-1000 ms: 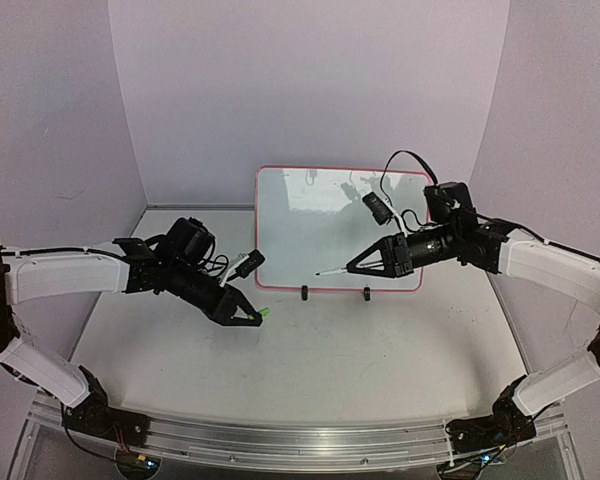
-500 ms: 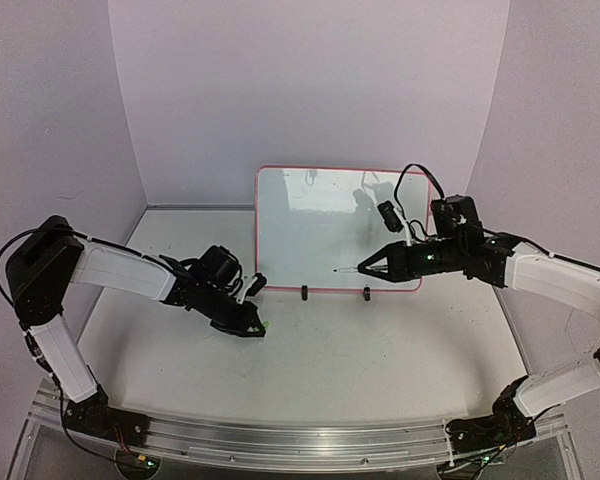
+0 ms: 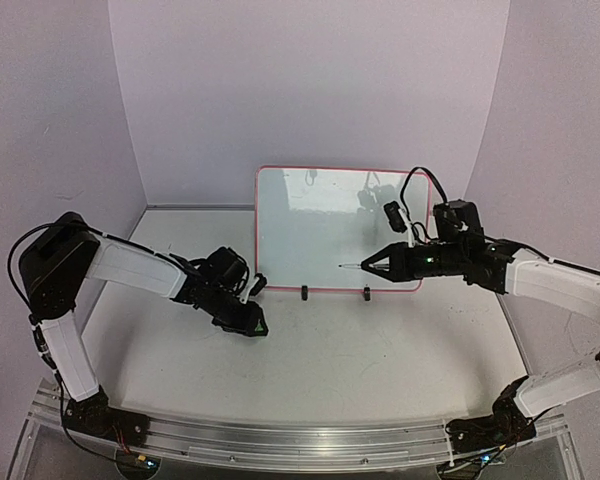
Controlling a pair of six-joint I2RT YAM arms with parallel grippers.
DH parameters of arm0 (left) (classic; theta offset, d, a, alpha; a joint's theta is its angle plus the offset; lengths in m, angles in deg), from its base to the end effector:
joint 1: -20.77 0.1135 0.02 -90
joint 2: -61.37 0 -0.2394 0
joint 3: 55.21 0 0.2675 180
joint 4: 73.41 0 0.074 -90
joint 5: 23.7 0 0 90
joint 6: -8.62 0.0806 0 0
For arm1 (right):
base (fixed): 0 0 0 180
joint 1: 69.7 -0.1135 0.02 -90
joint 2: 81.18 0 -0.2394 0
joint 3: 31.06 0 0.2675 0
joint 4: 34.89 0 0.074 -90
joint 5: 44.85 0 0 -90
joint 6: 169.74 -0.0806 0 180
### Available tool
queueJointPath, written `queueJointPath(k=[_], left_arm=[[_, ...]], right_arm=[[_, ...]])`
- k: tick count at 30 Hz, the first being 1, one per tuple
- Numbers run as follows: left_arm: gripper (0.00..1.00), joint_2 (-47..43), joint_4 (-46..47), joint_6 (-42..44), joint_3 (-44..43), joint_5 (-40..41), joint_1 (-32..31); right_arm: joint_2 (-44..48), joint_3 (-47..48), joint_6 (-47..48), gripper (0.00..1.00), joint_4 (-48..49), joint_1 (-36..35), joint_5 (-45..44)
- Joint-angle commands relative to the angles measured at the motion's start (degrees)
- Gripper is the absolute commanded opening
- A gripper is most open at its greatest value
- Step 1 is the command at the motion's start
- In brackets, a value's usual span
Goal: Write a sentence on the whiteboard
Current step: Place the pen cap at the center of the board.
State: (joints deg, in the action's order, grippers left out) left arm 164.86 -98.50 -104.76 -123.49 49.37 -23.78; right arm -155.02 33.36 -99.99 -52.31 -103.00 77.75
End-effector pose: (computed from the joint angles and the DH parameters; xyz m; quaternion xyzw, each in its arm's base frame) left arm 0.2467 -0.2758 0.0608 0.2127 0.9329 -0.2596 0.1308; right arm 0.2636 0.2251 0.2356 -0.2389 0.7957 0.4399 0.3410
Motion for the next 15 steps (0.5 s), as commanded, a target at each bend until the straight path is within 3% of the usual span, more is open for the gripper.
queueJointPath(k=[1, 9, 15], left_arm=[[0.52, 1.20, -4.43, 2.48, -3.17, 3.12, 0.09], [0.72, -1.55, -8.22, 4.10, -4.20, 6.48, 0.51], [0.74, -5.90, -12.90, 8.86, -7.56, -1.40, 8.42]], right_arm=[[1.15, -0.78, -0.68, 0.00, 3.17, -0.10, -2.46], [1.72, -0.80, -1.42, 0.00, 3.69, -0.09, -3.78], [5.54, -2.93, -5.96, 0.00, 9.80, -0.10, -8.28]])
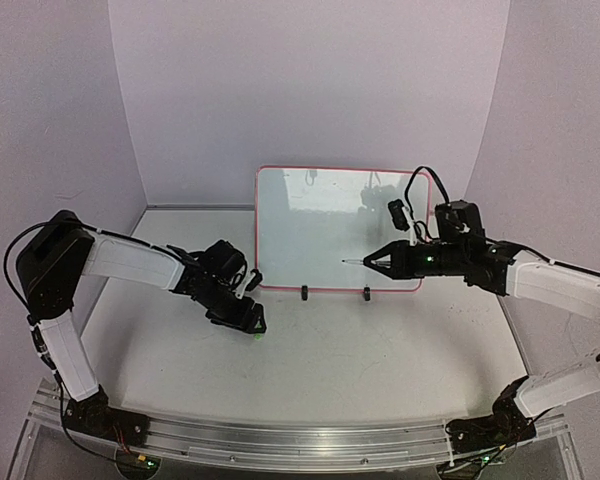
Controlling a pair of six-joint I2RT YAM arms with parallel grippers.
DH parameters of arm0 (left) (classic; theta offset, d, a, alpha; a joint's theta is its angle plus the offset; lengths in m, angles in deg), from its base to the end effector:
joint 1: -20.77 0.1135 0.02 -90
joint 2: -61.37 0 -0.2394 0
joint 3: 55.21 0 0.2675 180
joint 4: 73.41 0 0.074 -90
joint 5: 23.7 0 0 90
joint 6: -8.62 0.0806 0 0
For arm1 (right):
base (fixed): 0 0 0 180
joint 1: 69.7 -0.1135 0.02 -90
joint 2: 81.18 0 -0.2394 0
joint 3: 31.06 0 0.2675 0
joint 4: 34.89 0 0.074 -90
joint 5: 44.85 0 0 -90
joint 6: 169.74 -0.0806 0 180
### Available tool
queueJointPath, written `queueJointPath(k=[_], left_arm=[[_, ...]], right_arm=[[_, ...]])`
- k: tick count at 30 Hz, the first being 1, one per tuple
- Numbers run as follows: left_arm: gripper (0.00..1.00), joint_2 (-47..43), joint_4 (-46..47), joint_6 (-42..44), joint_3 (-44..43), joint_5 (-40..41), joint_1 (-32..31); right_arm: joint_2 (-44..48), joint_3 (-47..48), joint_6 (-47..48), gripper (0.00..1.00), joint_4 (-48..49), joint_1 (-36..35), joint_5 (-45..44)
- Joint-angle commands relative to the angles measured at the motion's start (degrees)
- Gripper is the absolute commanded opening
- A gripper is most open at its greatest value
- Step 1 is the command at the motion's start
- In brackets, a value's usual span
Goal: Write a sentence on the whiteboard
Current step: Place the pen cap at the center of the board, then move the whiteboard to the center of the board.
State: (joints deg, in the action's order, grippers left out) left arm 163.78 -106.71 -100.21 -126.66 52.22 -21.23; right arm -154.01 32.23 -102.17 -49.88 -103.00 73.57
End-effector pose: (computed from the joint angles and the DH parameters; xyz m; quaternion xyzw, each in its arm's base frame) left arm 0.2596 -0.2601 0.0726 0.2210 0.9423 -0.2150 0.1301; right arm 0.2672 0.2214 0.2377 -0.2094 0.7992 0.4276 0.3669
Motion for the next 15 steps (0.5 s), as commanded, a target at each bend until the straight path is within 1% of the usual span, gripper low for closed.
queueJointPath(k=[1, 5, 8, 12, 15], left_arm=[[0.74, -5.20, -5.13, 5.44, -5.61, -6.66, 7.63], [0.74, -4.30, -6.68, 9.32, -13.42, -17.80, 14.33], [0.74, -1.60, -6.53, 11.46, -20.71, -26.30, 18.52], [0.74, 3.45, -5.35, 13.08, -30.23, -33.36, 20.52], [0.75, 7.80, -5.22, 15.62, -36.46, -35.16, 21.39]], right_arm=[[5.14, -2.30, -4.48, 0.00, 8.59, -0.10, -4.53], [5.20, -1.18, -5.66, 0.00, 9.76, -0.10, -6.30], [3.83, 1.10, -5.94, 0.00, 9.77, -0.10, -5.09], [1.58, 4.19, -5.76, 0.00, 9.81, -0.10, -2.94], [-0.01, 6.18, -5.33, 0.00, 9.99, -0.11, -1.24]])
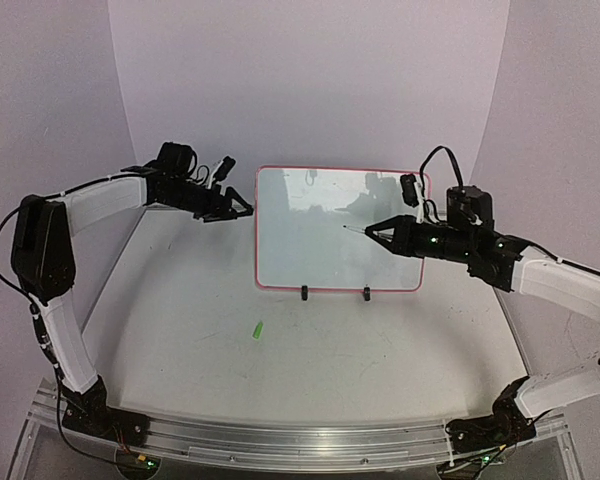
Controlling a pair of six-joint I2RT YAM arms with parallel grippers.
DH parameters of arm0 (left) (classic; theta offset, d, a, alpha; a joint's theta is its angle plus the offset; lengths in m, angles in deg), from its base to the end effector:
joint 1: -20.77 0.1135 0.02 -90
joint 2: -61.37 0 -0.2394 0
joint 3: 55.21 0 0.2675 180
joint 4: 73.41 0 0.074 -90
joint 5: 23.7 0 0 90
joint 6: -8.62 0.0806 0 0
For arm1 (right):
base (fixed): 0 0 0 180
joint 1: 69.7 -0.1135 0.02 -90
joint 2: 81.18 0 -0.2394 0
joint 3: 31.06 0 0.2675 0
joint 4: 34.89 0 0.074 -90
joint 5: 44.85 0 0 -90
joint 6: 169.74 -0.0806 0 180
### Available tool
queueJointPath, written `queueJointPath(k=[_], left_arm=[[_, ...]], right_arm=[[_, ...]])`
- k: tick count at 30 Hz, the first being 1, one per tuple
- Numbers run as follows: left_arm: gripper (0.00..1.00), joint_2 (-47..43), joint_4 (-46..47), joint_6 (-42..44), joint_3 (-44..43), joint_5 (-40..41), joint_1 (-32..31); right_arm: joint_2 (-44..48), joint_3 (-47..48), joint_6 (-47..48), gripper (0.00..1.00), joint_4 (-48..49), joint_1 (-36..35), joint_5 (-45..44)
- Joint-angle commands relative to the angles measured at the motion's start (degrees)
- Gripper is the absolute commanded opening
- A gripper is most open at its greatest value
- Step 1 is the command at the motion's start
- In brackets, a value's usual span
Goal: Write a sentence on the whiteboard
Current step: Move the whiteboard to the center of the board.
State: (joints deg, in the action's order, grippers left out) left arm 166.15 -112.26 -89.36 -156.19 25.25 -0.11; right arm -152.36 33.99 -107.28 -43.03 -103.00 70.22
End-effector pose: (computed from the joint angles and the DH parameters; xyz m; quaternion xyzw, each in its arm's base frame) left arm 0.3989 -0.2088 0.2359 0.2362 0.8365 -0.4047 0.2842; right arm 0.2748 0.2214 0.2753 -0.1718 0.7630 0.4511 0.4299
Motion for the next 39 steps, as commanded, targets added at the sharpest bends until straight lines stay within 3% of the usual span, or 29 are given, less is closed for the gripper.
queueJointPath(k=[1, 11, 20, 24, 39], left_arm=[[0.75, 6.80, -0.05, 5.87, -9.18, -9.00, 0.76], [0.72, 16.85, -0.84, 12.82, -20.02, -18.15, 2.75], [0.31, 18.36, 1.01, 12.60, -19.74, -23.42, 2.78], [0.19, 19.04, 0.09, 12.91, -19.80, -25.03, 2.70], [0.07, 12.57, 1.72, 11.52, -10.56, -25.01, 1.90]], right_arm=[[-2.01, 5.05, -0.04, 0.00, 3.32, -0.12, 2.59], [-6.07, 9.94, 1.49, 0.00, 4.06, -0.12, 9.60], [-7.22, 10.92, 1.15, 0.00, 4.06, -0.19, 12.08], [-7.39, 10.76, 1.27, 0.00, 4.06, -0.19, 12.40], [-6.38, 8.80, 1.26, 0.00, 4.06, -0.80, 11.37]])
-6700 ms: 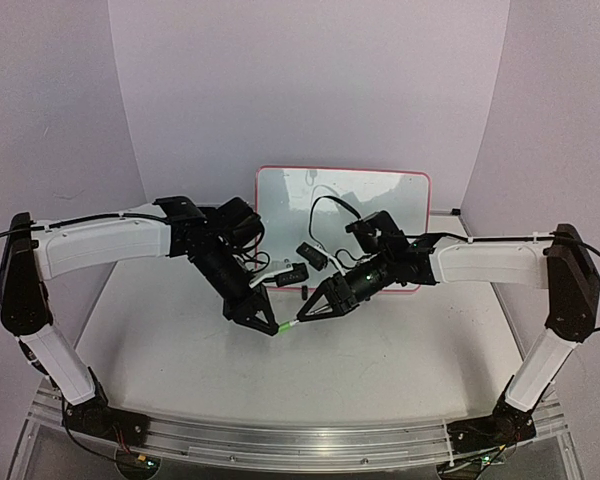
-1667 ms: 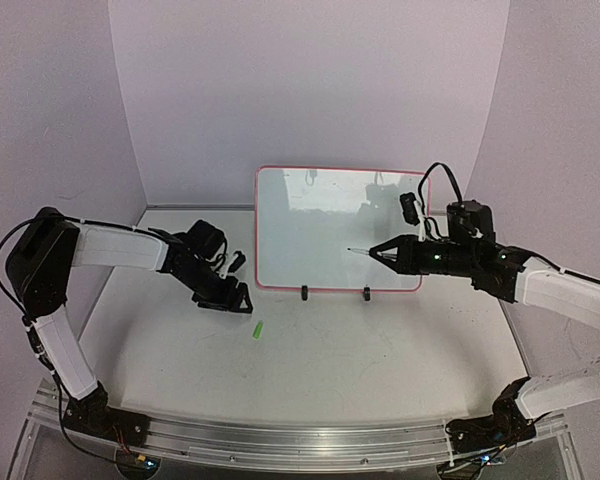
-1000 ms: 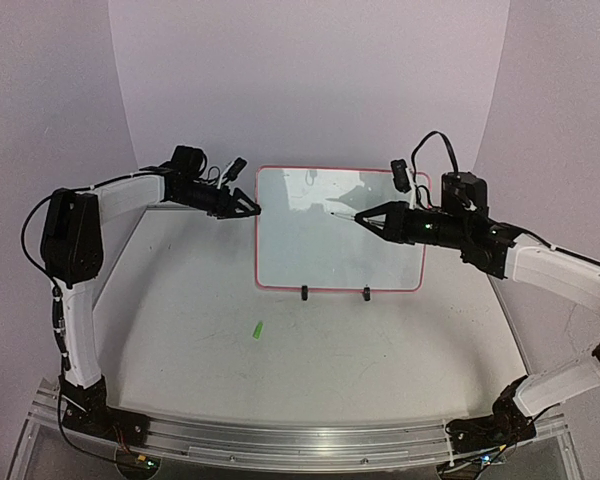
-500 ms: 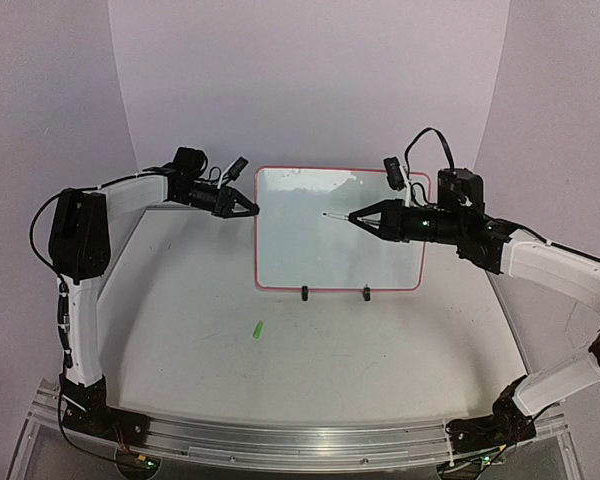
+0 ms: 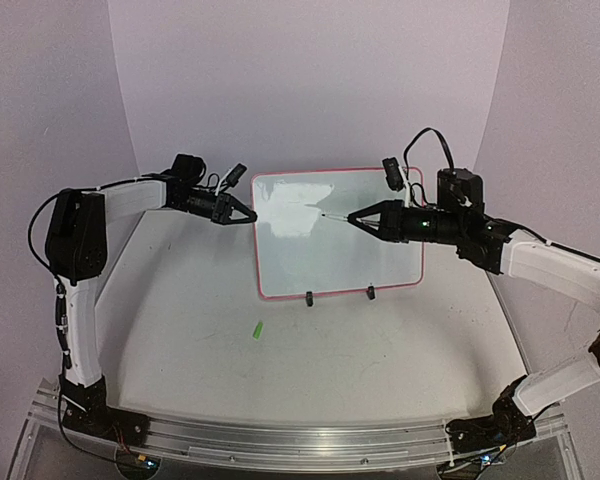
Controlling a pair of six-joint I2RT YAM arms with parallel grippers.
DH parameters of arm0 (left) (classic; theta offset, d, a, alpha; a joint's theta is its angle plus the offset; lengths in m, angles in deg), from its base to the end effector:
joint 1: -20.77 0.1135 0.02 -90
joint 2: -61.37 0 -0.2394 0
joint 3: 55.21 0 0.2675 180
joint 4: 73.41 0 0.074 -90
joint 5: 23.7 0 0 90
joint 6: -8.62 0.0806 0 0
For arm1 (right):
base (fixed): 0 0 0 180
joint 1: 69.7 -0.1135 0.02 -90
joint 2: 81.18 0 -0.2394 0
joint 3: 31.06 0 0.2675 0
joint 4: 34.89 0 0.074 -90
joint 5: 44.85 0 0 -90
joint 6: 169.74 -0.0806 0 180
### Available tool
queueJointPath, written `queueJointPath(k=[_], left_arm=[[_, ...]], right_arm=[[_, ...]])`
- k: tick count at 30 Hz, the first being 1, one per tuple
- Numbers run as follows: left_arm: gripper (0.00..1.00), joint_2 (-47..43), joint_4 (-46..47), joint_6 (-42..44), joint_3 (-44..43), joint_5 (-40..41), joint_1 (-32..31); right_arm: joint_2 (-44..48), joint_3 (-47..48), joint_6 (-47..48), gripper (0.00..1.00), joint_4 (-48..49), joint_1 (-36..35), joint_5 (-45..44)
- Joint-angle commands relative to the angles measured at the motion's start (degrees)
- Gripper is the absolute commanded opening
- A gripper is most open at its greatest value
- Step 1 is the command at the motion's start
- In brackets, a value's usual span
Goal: Write a sentence on the whiteboard
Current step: Move the whiteboard to the center of the board.
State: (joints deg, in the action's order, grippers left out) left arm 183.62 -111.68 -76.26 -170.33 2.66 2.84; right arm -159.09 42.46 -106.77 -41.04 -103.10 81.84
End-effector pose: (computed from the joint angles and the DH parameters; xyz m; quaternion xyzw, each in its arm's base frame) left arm 0.4442 -0.2196 0.2046 0.3531 0.7303 -0.5207 0.2660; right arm 0.2848 0.2455 0.3018 -0.2414 0.7177 0.5145 0.4025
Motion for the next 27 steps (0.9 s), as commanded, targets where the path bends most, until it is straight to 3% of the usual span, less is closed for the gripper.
queueJointPath(k=[1, 6, 17, 21, 27], left_arm=[[0.06, -5.41, 1.99, -2.19, 4.75, -2.57, -1.32], [0.08, -6.80, 1.83, -1.75, 7.43, -1.48, -2.03], [0.45, -6.97, 1.29, -0.03, 4.85, 3.33, -2.02], [0.52, -6.40, 1.66, 0.16, 3.29, 4.81, -2.00], [0.51, -5.53, 1.59, 0.66, 1.64, 4.82, -1.93]], right_arm=[[0.24, 0.31, 0.77, 0.00, 2.07, -0.86, -0.43], [-0.82, 1.04, 0.84, 0.00, 2.16, -1.79, -1.18], [-3.76, 2.89, 0.30, 0.00, 4.85, -2.85, -3.67], [-5.30, 4.24, 0.07, 0.00, 6.60, -3.24, -5.25], [-8.81, 7.51, -0.30, 0.00, 7.60, -3.43, -5.37]])
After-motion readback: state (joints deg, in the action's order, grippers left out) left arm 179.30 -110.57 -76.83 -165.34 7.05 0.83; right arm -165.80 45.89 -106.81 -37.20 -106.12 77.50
